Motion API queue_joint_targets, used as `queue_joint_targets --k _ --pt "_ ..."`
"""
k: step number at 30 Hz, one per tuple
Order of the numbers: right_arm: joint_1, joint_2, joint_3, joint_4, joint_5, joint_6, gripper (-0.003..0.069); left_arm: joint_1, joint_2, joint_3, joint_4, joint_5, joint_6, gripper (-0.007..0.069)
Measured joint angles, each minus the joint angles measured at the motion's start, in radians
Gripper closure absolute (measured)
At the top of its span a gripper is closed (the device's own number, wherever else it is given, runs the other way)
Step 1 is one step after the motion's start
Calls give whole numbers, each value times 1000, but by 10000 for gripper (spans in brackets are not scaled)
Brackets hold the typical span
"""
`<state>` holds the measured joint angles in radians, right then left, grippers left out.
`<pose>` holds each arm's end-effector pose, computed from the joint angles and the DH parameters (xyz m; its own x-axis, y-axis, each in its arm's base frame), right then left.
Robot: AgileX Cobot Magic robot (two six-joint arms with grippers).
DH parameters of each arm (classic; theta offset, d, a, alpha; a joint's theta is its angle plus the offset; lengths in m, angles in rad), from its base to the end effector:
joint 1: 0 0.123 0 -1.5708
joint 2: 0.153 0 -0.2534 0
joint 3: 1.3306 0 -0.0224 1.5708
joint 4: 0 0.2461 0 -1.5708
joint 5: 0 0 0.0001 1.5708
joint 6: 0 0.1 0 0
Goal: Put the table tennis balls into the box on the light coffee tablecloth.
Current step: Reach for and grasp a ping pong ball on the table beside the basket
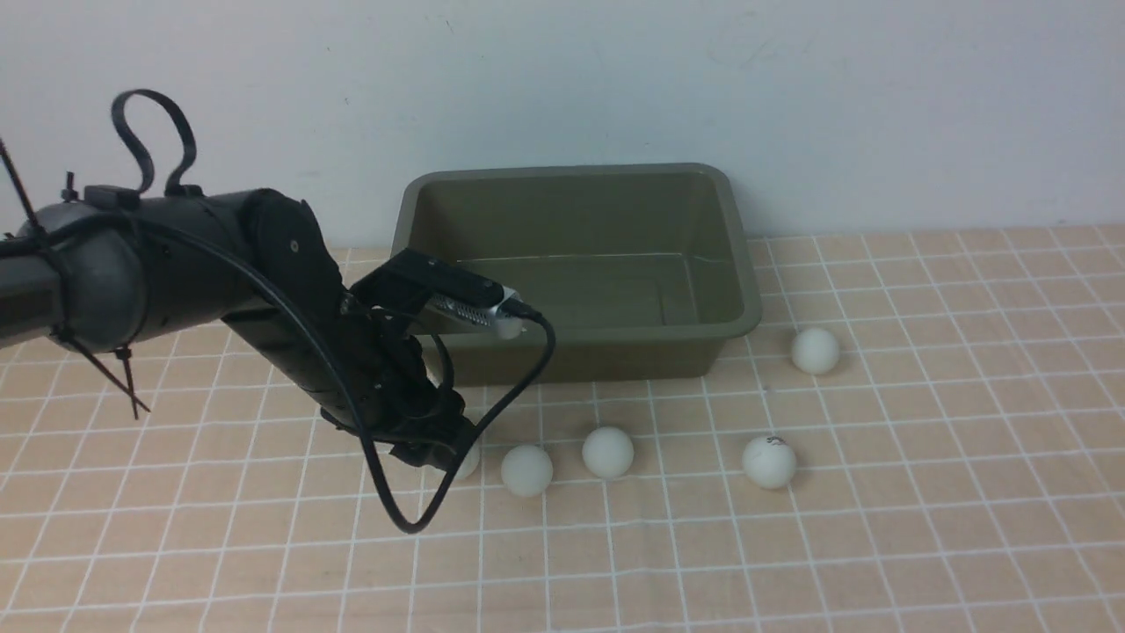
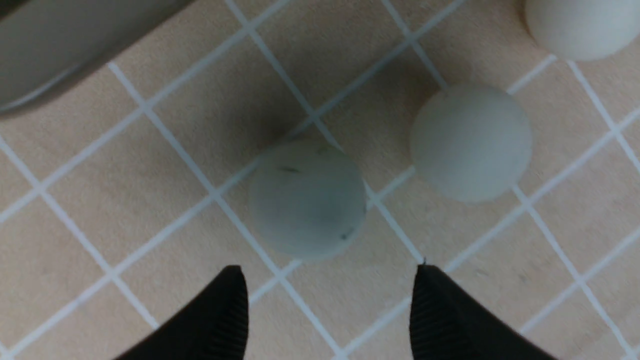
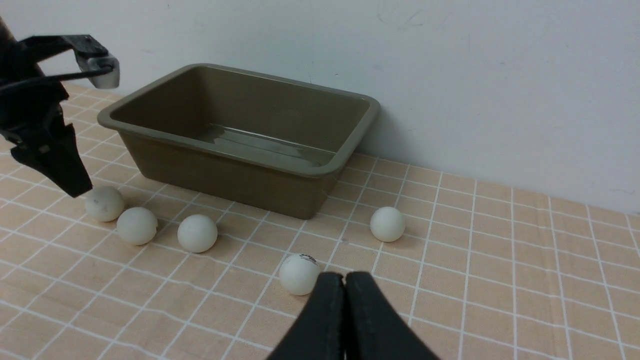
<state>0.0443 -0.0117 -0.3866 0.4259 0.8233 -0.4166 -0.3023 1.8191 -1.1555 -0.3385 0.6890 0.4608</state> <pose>0.0462 0.0324 0.2659 -0.2458 -0.1227 -0.9615 -0.3635 0.9312 -0.0259 0.3273 -0.1242 0.1485 -0.8154 0.4532 -0.3602 0.5254 0.8405 -0.1320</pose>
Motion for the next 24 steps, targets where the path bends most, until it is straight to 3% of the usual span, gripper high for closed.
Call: queue_joint_targets --k 10,15,24 --pt "0 0 0 0 0 0 677 -4 99 -2 -59 -110 61 262" --pt "0 0 0 -1 0 0 677 -6 110 -4 -83 -118 73 309" --pt "0 0 0 -5 0 0 677 -8 -77 -95 -127 87 132 309"
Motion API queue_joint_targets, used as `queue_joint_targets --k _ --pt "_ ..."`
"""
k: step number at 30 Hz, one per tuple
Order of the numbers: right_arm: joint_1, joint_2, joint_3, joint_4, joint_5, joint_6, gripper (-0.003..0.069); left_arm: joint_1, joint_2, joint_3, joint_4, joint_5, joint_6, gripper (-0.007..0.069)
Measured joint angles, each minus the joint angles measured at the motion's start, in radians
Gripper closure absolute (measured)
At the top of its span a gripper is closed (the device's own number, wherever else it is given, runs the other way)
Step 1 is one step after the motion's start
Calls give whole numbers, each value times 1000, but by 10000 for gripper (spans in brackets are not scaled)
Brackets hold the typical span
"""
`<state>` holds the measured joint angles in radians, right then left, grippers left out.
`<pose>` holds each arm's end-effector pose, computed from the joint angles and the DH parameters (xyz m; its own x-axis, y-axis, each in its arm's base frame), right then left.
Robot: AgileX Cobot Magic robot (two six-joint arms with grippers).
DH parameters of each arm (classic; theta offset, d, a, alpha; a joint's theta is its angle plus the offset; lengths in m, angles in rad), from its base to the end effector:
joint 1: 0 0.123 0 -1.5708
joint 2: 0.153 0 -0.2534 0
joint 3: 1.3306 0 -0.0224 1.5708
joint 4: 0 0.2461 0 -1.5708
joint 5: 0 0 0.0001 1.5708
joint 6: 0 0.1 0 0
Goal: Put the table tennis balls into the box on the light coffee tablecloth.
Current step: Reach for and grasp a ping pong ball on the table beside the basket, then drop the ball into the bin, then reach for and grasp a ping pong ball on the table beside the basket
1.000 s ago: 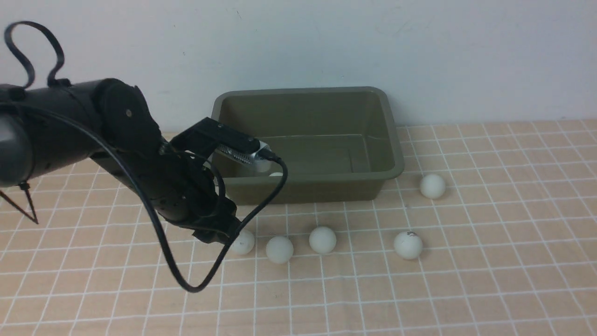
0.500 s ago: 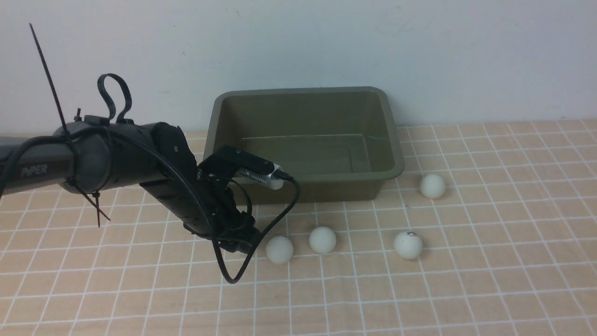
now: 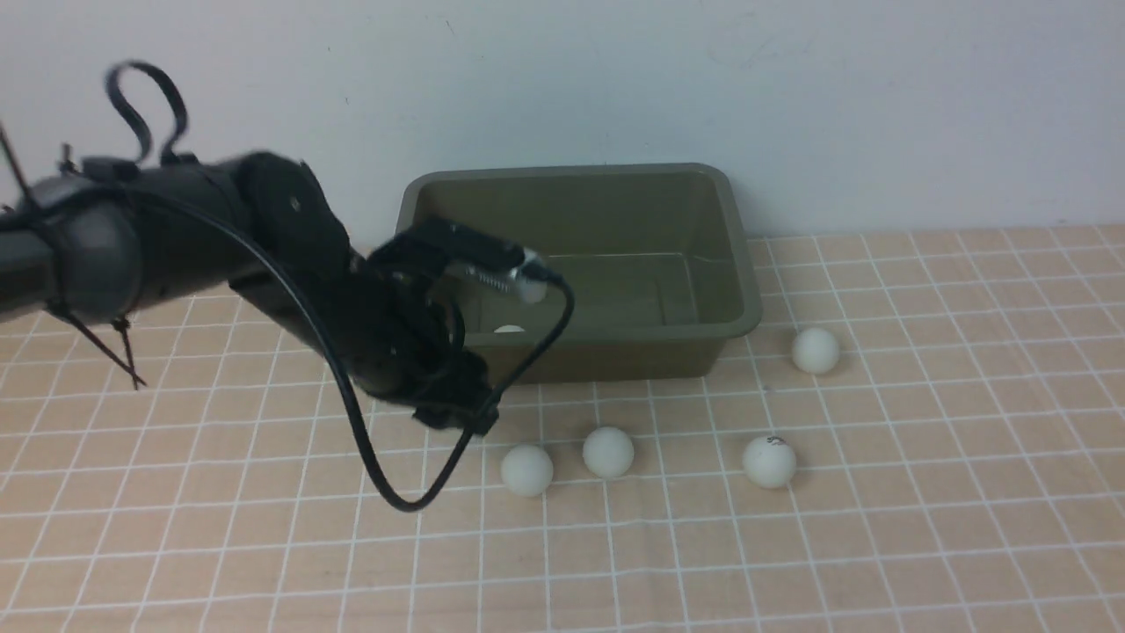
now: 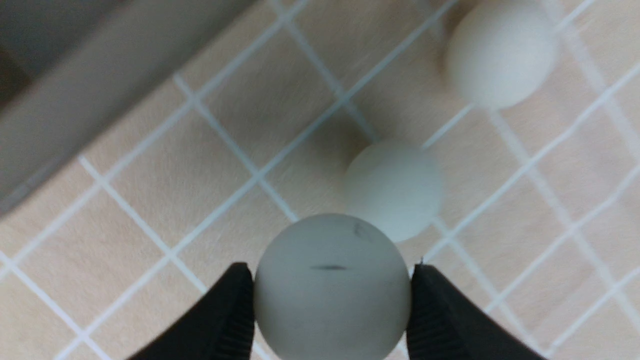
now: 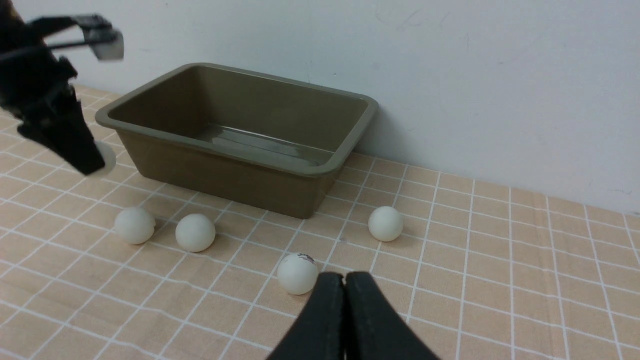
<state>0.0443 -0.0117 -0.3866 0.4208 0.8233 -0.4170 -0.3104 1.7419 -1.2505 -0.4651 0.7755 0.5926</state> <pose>0.0463 0.0321 0.2658 -0.2457 -0.1268 -0.9610 -0.3613 0.9319 -0.0306 0.3301 -0.1389 0.2014 -0.7291 0.4791 -0.4887 0.6176 0.7683 -0.1681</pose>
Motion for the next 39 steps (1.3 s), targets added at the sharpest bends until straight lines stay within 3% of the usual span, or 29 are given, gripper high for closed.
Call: queue_joint_targets --k 9,15,18,21,24,30,36,39 --pt "0 0 0 -14 0 0 677 -5 65 -198 -79 -171 102 309" --pt "0 0 0 -14 0 0 677 -5 267 -379 -5 -102 76 300" --pt "0 0 0 -14 0 0 677 -5 363 -528 110 62 -125 248" --pt "0 0 0 -14 0 0 677 -5 378 -662 223 222 -298 244" --pt "0 0 0 -14 0 0 677 -4 366 -801 293 391 -428 293" --pt "0 0 0 -14 -2 0 677 -4 271 -933 264 459 -520 496" --pt "0 0 0 -14 -3 0 677 -33 104 -816 197 472 -480 654" --pt "0 0 0 -14 -3 0 677 -58 10 -667 196 472 -447 676"
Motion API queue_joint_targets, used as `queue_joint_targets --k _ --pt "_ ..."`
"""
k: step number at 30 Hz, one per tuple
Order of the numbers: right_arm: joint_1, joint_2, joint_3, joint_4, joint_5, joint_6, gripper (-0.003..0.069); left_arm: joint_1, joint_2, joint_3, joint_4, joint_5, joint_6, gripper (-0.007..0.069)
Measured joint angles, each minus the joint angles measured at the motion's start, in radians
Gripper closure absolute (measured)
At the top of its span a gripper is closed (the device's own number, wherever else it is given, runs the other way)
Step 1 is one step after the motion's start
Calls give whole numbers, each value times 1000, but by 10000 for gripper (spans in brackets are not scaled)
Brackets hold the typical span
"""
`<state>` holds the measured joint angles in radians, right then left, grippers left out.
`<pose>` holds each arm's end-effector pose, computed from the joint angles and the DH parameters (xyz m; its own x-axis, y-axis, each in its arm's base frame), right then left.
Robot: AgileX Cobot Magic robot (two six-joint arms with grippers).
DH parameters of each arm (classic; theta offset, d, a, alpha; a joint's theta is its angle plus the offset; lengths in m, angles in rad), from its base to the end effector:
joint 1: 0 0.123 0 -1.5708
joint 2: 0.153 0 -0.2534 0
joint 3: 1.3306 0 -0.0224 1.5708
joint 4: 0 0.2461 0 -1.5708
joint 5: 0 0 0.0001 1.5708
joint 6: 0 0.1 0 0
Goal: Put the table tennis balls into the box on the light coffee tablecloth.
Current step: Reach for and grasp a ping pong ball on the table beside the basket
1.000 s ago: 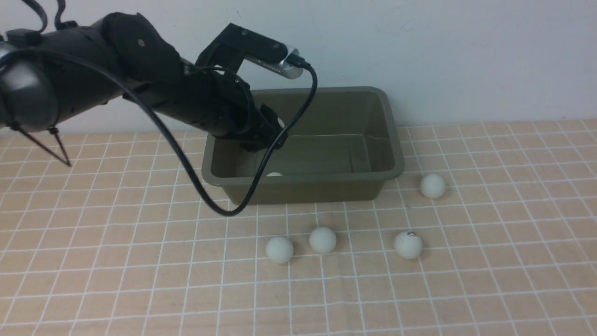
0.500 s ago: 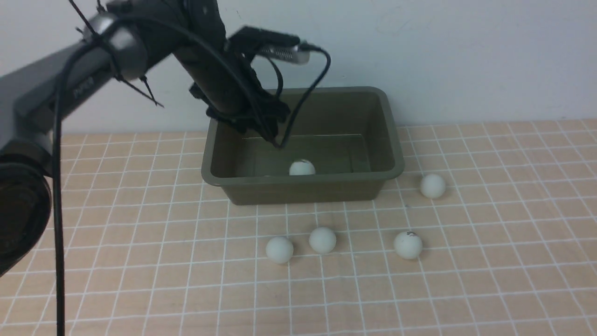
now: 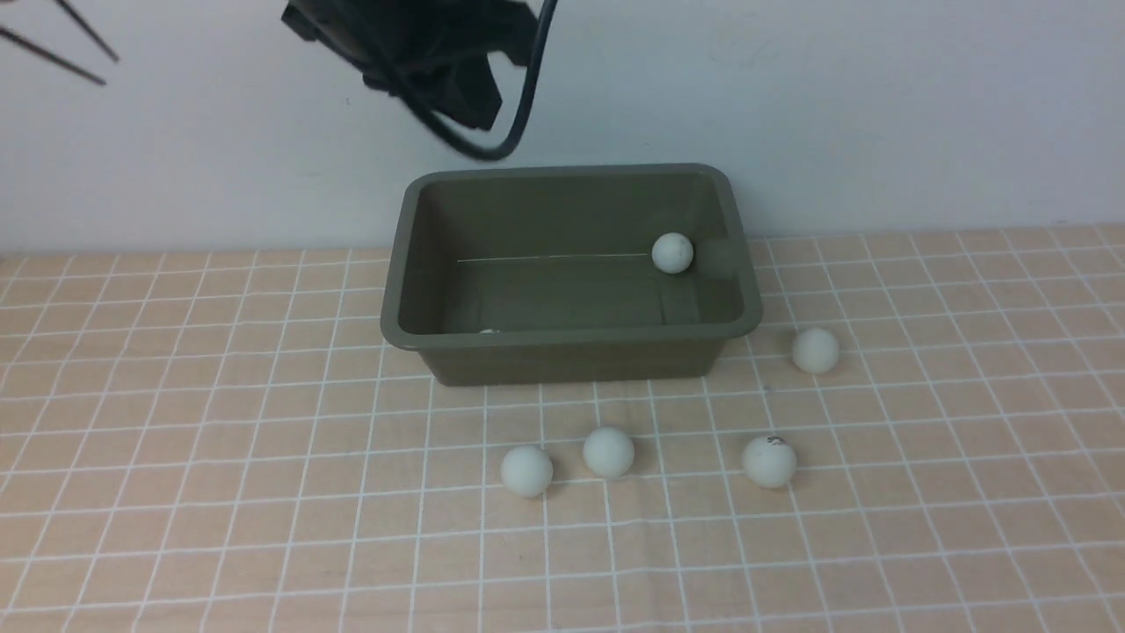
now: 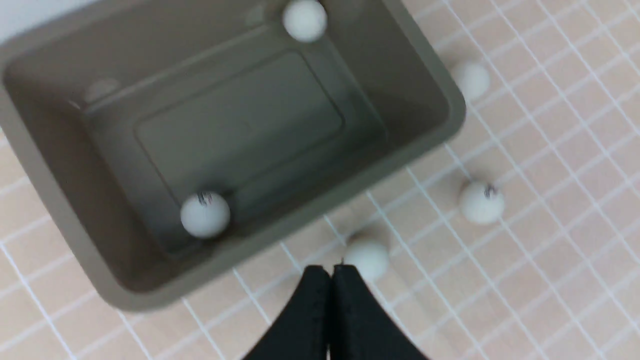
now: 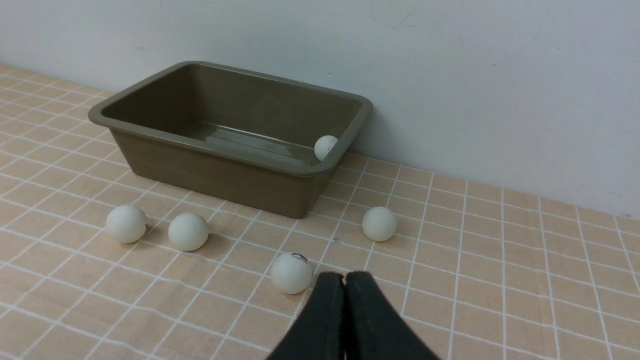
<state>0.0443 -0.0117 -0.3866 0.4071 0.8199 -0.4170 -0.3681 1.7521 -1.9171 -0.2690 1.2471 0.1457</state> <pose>0.0466 0.0311 0.2657 -0.2433 -0.1358 -0.9604 -0.3541 0.9342 -0.0424 0.3356 -0.1564 0.3649 -0.7476 0.3487 -0.5652 0.5229 0.8338 -0.1772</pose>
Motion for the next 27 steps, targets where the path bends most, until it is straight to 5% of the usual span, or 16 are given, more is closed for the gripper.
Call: queue_joint_targets --k 5,10,17,22,27 --pt "0 0 0 0 0 0 677 -46 -141 320 -2 0 64 683" --pt "0 0 0 0 0 0 677 -109 -252 681 -9 -24 306 683" --pt "0 0 0 0 -2 0 677 -118 -220 832 -29 -388 421 671" --pt "0 0 0 0 -3 0 677 -118 -125 816 -71 -534 407 582" --pt "0 0 0 0 -3 0 677 -118 -24 768 -102 -556 365 391"
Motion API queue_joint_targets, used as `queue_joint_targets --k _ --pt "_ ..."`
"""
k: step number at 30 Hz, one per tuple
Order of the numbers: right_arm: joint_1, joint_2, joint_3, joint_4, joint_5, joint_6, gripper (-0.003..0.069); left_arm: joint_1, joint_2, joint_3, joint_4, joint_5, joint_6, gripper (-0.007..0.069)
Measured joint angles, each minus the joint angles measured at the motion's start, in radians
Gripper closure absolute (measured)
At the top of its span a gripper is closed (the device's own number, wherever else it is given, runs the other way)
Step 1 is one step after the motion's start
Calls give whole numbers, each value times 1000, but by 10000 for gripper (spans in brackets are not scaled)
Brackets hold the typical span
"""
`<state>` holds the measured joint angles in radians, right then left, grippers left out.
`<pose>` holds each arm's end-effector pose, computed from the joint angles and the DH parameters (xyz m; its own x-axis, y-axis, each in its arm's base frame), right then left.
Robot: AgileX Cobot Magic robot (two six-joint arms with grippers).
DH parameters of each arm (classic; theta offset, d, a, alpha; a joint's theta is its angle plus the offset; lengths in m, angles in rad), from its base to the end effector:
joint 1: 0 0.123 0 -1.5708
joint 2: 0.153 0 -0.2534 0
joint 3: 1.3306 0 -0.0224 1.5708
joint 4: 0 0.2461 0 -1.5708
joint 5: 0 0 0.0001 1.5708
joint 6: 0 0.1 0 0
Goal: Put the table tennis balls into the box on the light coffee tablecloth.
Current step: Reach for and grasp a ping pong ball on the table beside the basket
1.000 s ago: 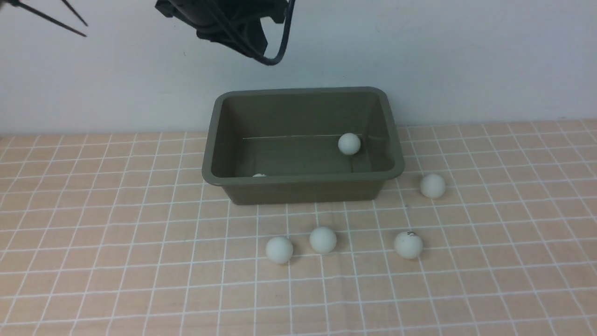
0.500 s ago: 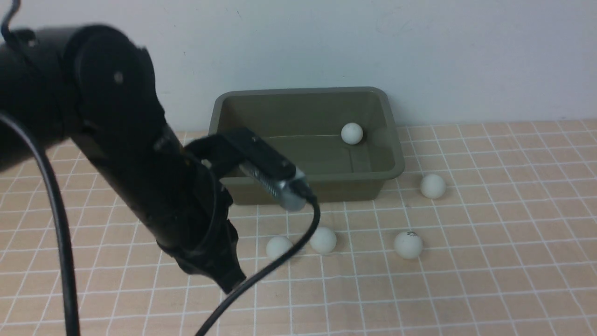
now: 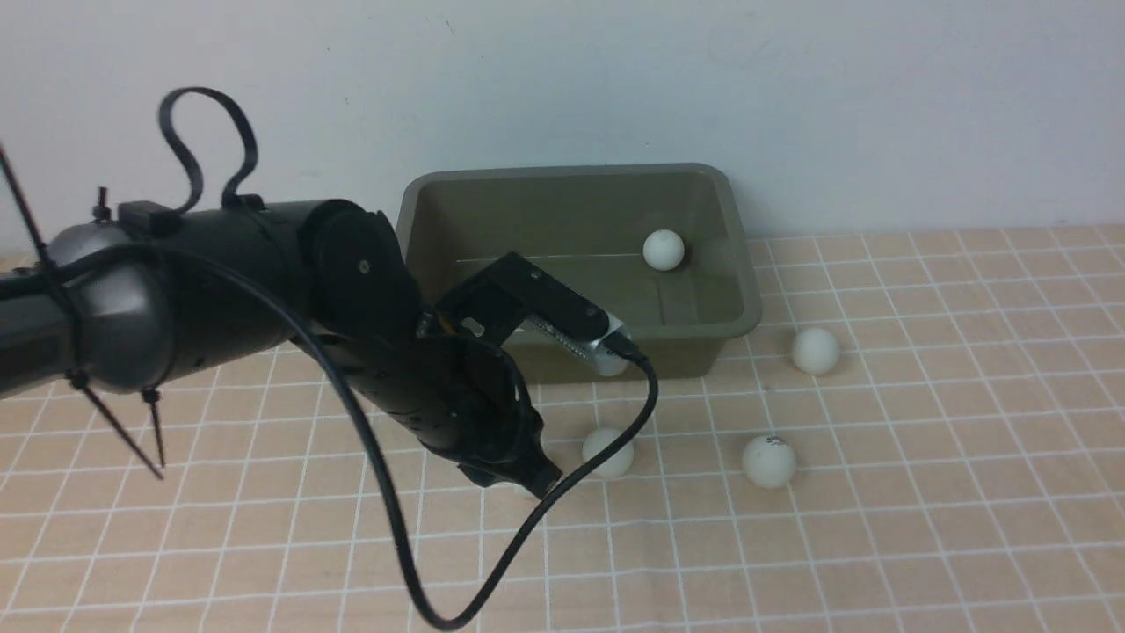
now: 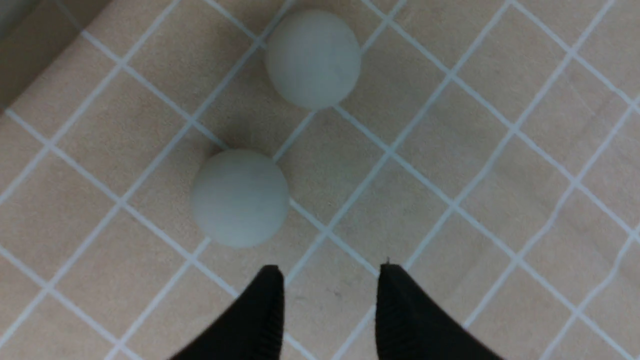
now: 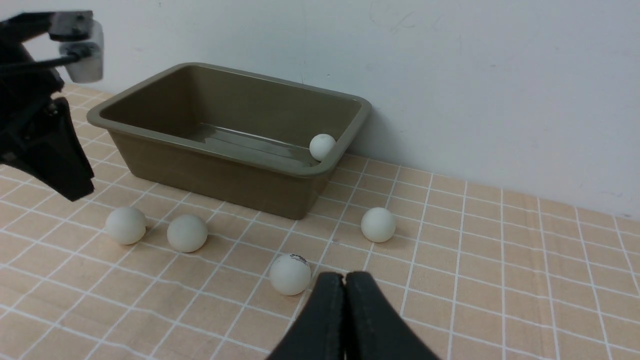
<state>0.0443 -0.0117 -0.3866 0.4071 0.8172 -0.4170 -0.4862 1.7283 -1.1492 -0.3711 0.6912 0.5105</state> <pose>0.0467 0.0310 0.2660 -0.2410 -0.1350 -0.9611 -0.3531 0.9346 -0.0427 0.2939 -0.1815 0.1790 -0.6702 0.5935 -0.4457 0.7008 0.7037 -0.1168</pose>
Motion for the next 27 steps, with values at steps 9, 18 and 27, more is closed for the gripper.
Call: queue_joint_targets --k 9,18,27 --pt "0 0 0 0 0 1 677 0 148 -107 58 -51 -119 258" --pt "0 0 0 0 0 2 677 0 244 -110 104 -64 -128 261" --pt "0 0 0 1 0 2 677 0 181 -213 90 131 -105 305"
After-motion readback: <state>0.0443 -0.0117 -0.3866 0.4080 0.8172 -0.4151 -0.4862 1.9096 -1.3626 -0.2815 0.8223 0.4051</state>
